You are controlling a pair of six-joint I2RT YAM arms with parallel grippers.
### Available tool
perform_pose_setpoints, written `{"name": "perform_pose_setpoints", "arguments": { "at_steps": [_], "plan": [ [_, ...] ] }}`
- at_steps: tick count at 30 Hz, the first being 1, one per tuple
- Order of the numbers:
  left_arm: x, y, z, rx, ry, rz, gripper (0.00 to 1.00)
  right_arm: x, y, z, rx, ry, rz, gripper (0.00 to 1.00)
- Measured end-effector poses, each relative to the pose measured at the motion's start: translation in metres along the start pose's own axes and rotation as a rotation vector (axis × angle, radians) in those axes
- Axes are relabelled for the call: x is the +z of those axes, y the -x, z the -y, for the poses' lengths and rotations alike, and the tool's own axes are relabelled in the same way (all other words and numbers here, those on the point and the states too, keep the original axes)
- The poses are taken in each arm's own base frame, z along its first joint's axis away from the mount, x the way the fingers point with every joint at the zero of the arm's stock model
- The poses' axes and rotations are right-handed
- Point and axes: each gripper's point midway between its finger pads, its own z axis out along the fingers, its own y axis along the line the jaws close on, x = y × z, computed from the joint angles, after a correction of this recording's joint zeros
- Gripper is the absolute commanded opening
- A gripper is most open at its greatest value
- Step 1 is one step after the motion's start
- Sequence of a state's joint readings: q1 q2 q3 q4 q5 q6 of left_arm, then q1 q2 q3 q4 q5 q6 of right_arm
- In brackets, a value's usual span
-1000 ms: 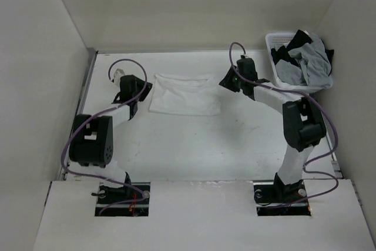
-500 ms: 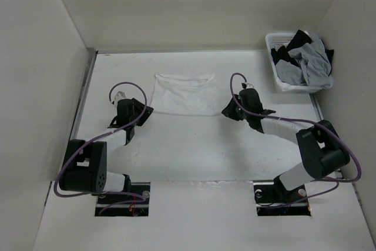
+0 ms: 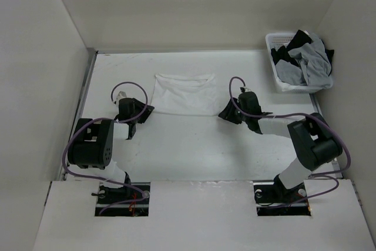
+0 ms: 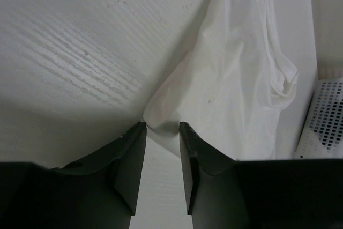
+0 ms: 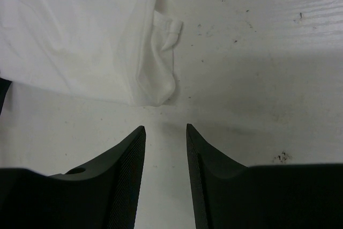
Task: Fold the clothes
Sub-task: Fold the tank top
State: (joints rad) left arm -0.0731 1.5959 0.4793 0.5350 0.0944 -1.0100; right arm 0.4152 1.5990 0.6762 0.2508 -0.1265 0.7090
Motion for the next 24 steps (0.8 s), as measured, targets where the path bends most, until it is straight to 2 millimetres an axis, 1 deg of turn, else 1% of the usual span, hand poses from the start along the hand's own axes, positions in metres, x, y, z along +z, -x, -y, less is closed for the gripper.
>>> {"name": "perform_pose_setpoints", "arguments": {
  "at_steps": [2, 4, 14, 20, 24],
  "plan": [
    [0.004, -0.002, 0.001, -0.011, -0.011, -0.006, 0.23, 0.005, 0.0, 0.004, 0.01, -0.006, -0.006, 0.39],
    [0.005, -0.002, 0.001, -0.019, -0.015, -0.009, 0.2, 0.007, -0.001, 0.008, 0.019, -0.012, -0.013, 0.38],
    [0.003, -0.001, -0.002, -0.034, -0.008, -0.002, 0.22, 0.014, 0.002, 0.006, 0.037, 0.001, -0.006, 0.32],
    [0.003, -0.001, -0.002, -0.034, -0.007, -0.002, 0.21, 0.021, 0.006, 0.001, 0.046, 0.022, -0.006, 0.37],
    [0.003, -0.001, -0.003, -0.034, -0.005, -0.002, 0.2, 0.021, 0.006, -0.002, 0.047, 0.035, -0.01, 0.39]
  ]
}}
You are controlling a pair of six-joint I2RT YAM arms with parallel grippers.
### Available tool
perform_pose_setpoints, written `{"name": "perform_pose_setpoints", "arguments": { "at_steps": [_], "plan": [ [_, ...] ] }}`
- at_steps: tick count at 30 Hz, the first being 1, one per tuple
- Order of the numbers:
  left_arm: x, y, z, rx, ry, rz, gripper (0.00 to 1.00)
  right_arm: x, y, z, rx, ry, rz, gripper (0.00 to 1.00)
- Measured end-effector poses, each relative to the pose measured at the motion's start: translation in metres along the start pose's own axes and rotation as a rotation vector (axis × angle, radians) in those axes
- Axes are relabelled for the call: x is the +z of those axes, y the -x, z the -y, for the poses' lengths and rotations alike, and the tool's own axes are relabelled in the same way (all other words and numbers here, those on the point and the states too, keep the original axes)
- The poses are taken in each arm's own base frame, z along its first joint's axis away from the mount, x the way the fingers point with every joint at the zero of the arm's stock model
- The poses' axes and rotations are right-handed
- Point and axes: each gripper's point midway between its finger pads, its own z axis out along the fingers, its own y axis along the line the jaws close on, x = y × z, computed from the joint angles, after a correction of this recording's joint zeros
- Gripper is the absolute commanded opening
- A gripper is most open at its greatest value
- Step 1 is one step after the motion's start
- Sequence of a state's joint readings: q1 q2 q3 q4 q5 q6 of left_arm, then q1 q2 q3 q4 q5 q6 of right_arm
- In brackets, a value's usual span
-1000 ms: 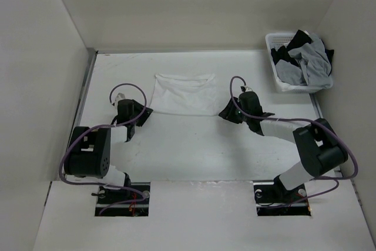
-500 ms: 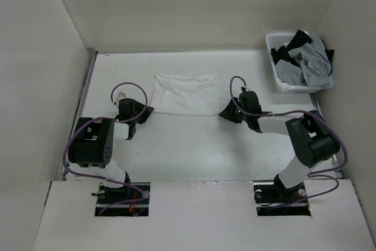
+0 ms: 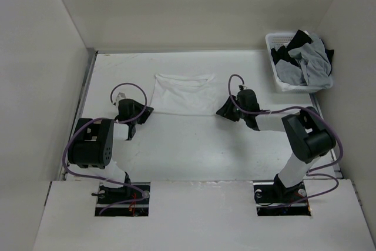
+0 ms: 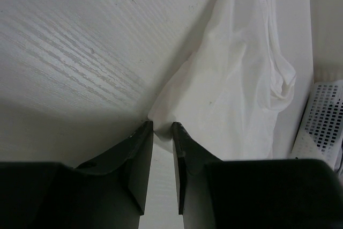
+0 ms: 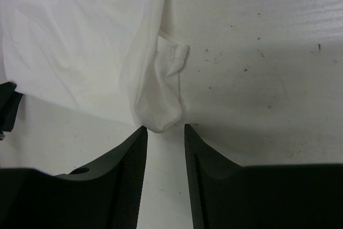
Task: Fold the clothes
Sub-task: Fold the tank top
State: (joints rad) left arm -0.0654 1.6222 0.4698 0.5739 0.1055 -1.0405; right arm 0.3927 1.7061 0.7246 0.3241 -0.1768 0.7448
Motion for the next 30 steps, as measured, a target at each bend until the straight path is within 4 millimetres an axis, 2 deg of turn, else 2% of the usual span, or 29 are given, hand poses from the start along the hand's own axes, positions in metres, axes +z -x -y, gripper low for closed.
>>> {"name": "perform_pose_setpoints", "arguments": {
  "at_steps": [4, 9, 18, 23, 25, 27, 30],
  "plan": [
    [-0.002, 0.0, -0.002, -0.002, 0.004, 0.003, 0.18, 0.002, 0.0, -0.002, 0.005, 0.007, -0.007, 0.38],
    [-0.003, 0.0, -0.004, -0.004, 0.011, 0.003, 0.13, 0.005, 0.002, -0.002, 0.014, 0.008, -0.009, 0.23],
    [-0.003, 0.0, -0.007, -0.004, 0.02, 0.003, 0.06, 0.011, 0.003, 0.003, 0.031, 0.003, -0.003, 0.04],
    [-0.005, 0.0, -0.007, -0.003, 0.024, 0.003, 0.02, 0.011, 0.005, 0.001, 0.034, 0.009, 0.004, 0.0],
    [-0.012, -0.002, -0.008, -0.001, 0.03, 0.002, 0.01, 0.004, 0.007, -0.001, 0.03, 0.016, 0.016, 0.0],
    [-0.025, -0.003, -0.004, 0.004, 0.02, 0.004, 0.01, -0.012, 0.008, -0.008, 0.018, 0.031, 0.034, 0.0],
    [-0.057, 0.003, 0.027, 0.022, -0.055, 0.029, 0.01, -0.057, 0.012, -0.031, -0.017, 0.09, 0.092, 0.0]
  ]
}}
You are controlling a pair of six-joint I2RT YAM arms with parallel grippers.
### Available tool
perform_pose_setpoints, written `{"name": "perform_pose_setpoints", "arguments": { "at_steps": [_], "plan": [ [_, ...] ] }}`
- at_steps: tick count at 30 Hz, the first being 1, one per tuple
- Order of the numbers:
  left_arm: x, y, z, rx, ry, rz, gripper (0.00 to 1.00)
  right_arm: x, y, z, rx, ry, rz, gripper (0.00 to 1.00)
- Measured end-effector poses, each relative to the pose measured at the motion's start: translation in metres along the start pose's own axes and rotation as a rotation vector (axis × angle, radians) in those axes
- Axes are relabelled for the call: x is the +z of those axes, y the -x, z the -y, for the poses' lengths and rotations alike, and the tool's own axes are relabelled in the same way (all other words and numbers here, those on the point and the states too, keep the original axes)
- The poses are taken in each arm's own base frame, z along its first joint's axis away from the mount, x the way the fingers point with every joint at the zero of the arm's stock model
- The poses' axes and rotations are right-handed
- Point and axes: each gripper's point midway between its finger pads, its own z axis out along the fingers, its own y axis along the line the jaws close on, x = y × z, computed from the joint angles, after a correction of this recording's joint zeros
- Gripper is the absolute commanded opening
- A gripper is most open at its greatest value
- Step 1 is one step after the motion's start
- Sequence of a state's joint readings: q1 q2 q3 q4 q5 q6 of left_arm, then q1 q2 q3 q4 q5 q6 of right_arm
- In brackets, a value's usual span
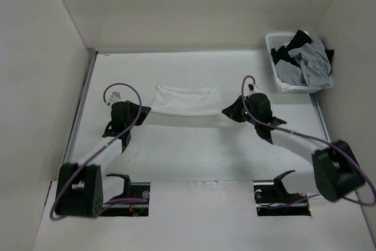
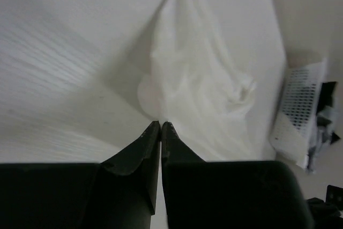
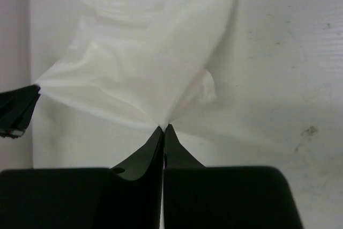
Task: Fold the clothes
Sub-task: Fold the tank top
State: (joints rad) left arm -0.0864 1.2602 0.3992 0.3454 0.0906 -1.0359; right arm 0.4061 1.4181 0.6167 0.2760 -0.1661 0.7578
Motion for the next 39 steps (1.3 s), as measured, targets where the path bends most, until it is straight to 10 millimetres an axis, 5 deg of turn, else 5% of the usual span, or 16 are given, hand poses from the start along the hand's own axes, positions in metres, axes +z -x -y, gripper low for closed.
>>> {"name": "perform_pose_setpoints", "arguments": {
  "at_steps": [7, 11, 14, 19, 28, 33, 39],
  "plan": [
    [-0.119, 0.042, 0.105, 0.053, -0.298, 0.149, 0.01, -0.129, 0.005, -0.1, -0.135, 0.264, 0.147, 0.0],
    [-0.182, 0.053, 0.135, 0.077, -0.386, 0.197, 0.02, -0.183, -0.003, -0.118, -0.156, 0.312, 0.161, 0.0],
    [-0.195, 0.049, 0.137, 0.082, -0.385, 0.182, 0.02, -0.197, -0.007, -0.12, -0.166, 0.298, 0.148, 0.0],
    [-0.16, 0.037, 0.108, 0.07, -0.246, 0.104, 0.03, -0.164, -0.018, -0.102, -0.195, 0.175, 0.083, 0.0],
    [-0.026, 0.014, 0.036, 0.026, 0.076, -0.073, 0.03, -0.037, 0.012, -0.024, -0.085, -0.098, -0.027, 0.0],
    [0.014, 0.031, 0.052, 0.018, 0.053, -0.044, 0.04, 0.01, 0.046, -0.025, -0.043, -0.081, -0.025, 0.0],
    [0.016, 0.042, 0.08, 0.028, -0.054, 0.012, 0.04, 0.014, 0.061, -0.037, -0.043, -0.01, 0.021, 0.01]
  ]
}}
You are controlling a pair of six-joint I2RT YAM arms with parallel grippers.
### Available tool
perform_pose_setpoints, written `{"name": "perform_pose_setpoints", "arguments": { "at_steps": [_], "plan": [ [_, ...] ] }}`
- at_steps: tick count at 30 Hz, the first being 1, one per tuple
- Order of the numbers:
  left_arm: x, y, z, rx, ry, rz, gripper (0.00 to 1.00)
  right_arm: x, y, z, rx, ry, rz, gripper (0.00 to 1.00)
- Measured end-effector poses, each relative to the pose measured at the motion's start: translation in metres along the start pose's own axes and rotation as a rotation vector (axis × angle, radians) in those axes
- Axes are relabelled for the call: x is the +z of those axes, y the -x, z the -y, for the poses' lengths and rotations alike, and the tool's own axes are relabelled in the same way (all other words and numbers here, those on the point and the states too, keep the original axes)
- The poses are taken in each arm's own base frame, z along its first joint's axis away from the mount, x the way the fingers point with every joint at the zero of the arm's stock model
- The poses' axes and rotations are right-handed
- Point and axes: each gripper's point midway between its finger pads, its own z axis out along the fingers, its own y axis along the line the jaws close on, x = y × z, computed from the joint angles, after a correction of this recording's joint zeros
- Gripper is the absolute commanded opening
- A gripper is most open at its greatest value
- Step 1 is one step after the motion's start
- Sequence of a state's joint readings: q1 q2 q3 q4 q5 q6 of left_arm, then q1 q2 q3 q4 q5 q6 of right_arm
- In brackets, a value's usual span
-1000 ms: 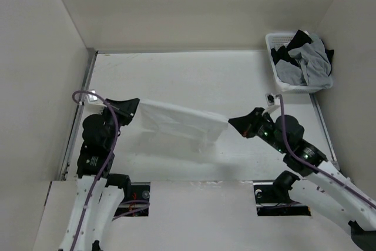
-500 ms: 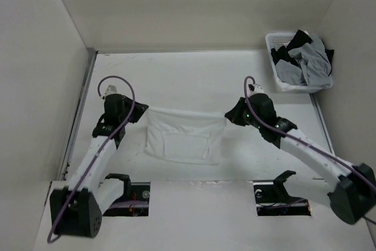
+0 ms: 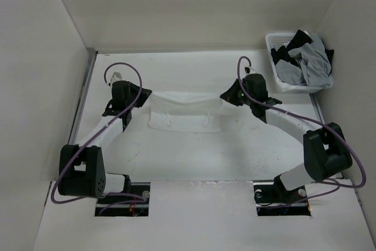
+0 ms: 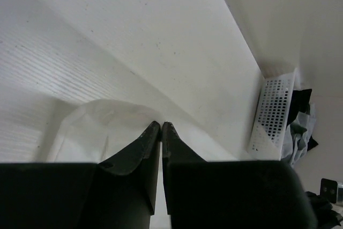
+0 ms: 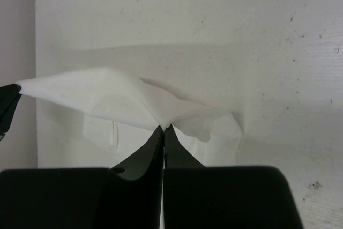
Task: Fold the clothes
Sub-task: Fold the tank top
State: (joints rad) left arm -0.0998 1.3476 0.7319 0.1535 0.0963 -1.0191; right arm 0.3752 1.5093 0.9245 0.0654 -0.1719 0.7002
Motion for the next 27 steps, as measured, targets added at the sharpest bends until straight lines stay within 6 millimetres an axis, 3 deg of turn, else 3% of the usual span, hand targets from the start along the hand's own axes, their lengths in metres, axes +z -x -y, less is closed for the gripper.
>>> {"name": "perform_pose_setpoints", "arguments": {
  "at_steps": [3, 8, 13, 17, 21, 24, 27],
  "plan": [
    [-0.016, -0.009, -0.006, 0.006, -0.024, 0.006, 0.04, -0.01, -0.016, 0.007, 0.006, 0.007, -0.007, 0.01],
    [-0.039, -0.031, -0.042, 0.001, 0.001, -0.008, 0.05, -0.024, -0.057, 0.031, 0.022, -0.016, -0.057, 0.01],
    [-0.045, -0.041, -0.089, -0.039, 0.081, -0.022, 0.05, -0.032, -0.101, 0.04, 0.013, -0.023, -0.136, 0.02],
    [-0.049, -0.049, -0.108, -0.056, 0.108, -0.039, 0.09, -0.038, -0.128, 0.043, 0.005, -0.023, -0.174, 0.08],
    [-0.052, -0.055, -0.117, -0.064, 0.105, -0.048, 0.21, -0.042, -0.144, 0.052, 0.008, -0.044, -0.192, 0.26],
    [-0.06, -0.052, -0.122, -0.086, 0.099, -0.028, 0.23, -0.05, -0.146, 0.054, 0.0, -0.048, -0.186, 0.32],
    [-0.07, -0.036, -0.114, -0.097, 0.063, 0.033, 0.21, -0.062, -0.134, 0.04, -0.016, -0.013, -0.147, 0.33]
  ]
}}
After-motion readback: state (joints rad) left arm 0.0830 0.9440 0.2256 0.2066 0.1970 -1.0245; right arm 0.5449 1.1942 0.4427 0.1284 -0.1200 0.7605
